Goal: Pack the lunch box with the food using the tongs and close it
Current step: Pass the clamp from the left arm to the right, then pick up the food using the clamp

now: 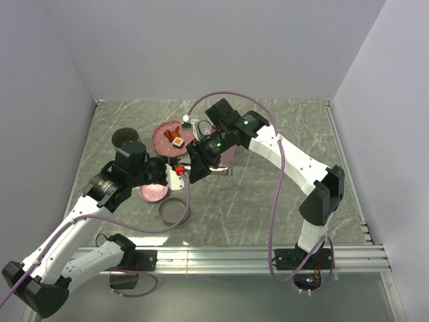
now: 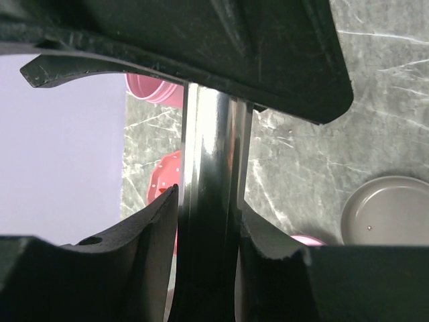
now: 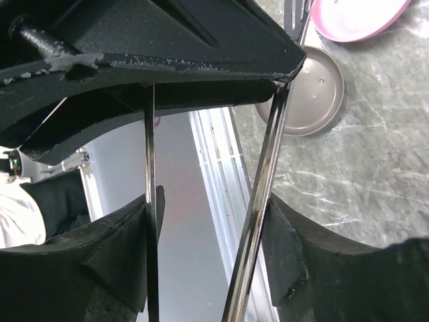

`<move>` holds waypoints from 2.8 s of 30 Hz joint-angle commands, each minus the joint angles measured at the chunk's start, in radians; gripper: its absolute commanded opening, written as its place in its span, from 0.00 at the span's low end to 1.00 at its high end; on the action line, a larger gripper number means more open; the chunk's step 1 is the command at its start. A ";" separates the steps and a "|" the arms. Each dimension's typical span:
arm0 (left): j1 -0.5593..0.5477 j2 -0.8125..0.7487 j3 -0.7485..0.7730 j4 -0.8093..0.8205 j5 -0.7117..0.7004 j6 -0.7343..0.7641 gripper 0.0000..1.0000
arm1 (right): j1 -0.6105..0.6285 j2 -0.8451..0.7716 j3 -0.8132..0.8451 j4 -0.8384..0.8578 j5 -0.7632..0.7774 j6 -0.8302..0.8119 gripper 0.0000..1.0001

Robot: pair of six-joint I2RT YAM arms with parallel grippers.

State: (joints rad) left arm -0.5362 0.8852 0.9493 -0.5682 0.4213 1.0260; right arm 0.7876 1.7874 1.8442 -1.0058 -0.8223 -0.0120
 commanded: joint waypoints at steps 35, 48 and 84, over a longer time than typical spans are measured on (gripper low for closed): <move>-0.105 -0.071 -0.027 0.068 -0.145 0.011 0.02 | -0.039 -0.033 0.046 0.062 -0.135 0.079 0.66; -0.156 -0.071 -0.015 0.105 -0.197 -0.065 0.40 | -0.044 -0.042 0.043 0.064 -0.103 0.066 0.53; 0.383 0.092 0.505 0.079 0.048 -1.265 0.97 | -0.037 0.309 0.392 0.050 0.664 -0.114 0.61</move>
State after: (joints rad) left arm -0.1829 0.9634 1.4025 -0.4320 0.3889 -0.2062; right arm 0.7372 2.1033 2.1635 -0.9810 -0.2012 -0.0963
